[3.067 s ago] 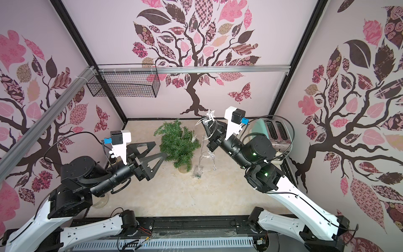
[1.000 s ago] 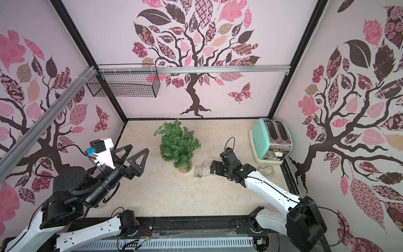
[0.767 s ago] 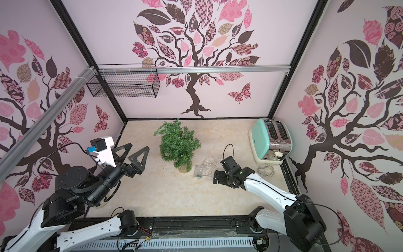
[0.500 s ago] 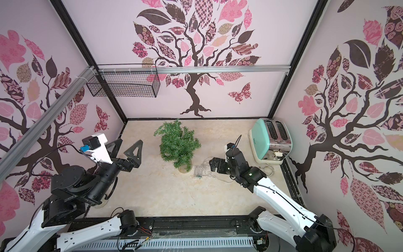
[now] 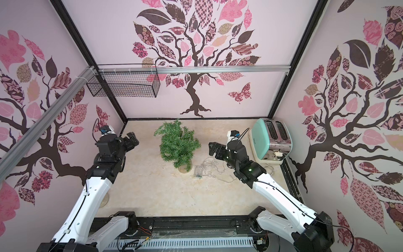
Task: Remove string lights from the small christmas tree
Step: Place the light string at the center of the board, then reset both arms
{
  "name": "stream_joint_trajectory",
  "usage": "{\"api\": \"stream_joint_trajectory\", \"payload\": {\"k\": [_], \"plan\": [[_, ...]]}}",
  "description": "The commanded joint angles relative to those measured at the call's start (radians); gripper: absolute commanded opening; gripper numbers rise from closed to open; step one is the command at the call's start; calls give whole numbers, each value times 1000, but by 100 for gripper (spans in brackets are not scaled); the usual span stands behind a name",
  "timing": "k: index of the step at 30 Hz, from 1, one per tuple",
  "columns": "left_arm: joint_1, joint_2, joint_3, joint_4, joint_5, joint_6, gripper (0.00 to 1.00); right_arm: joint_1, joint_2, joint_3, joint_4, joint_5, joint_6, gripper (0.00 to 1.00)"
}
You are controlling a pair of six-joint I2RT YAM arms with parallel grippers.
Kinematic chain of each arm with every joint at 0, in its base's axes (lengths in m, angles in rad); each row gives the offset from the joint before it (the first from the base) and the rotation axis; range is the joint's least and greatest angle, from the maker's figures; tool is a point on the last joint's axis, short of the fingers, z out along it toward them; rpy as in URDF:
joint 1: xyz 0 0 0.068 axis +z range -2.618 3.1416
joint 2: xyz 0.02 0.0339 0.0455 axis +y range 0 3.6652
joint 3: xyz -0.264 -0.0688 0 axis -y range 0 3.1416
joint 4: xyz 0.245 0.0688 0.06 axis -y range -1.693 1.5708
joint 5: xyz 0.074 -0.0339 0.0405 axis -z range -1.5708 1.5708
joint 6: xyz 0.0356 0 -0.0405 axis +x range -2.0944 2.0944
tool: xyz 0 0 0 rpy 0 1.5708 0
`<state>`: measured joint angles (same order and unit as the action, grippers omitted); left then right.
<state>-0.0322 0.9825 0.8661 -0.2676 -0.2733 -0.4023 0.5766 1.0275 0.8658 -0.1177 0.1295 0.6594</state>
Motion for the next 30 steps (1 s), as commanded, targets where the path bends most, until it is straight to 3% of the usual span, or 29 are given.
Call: {"api": "stream_joint_trajectory", "payload": {"k": [1,4,9,14,19,24,30], "plan": [[5,14,-99,300,17,89,98,0,-16,33,32,88,0,100],[8,70,-193,458,-9,198,98,0,-31,6,47,103,-28,100],[10,202,-268,556,13,335,96,1,-52,-26,52,147,-37,100],[10,301,-375,755,24,377,96,0,-69,-37,46,204,-55,100],[9,402,-419,893,153,409,98,1,-81,-64,77,216,-73,100],[16,524,-469,1080,185,413,96,0,-94,-97,97,259,-78,100],[50,571,-458,1087,195,370,98,-1,-79,-142,160,319,-142,100]]}}
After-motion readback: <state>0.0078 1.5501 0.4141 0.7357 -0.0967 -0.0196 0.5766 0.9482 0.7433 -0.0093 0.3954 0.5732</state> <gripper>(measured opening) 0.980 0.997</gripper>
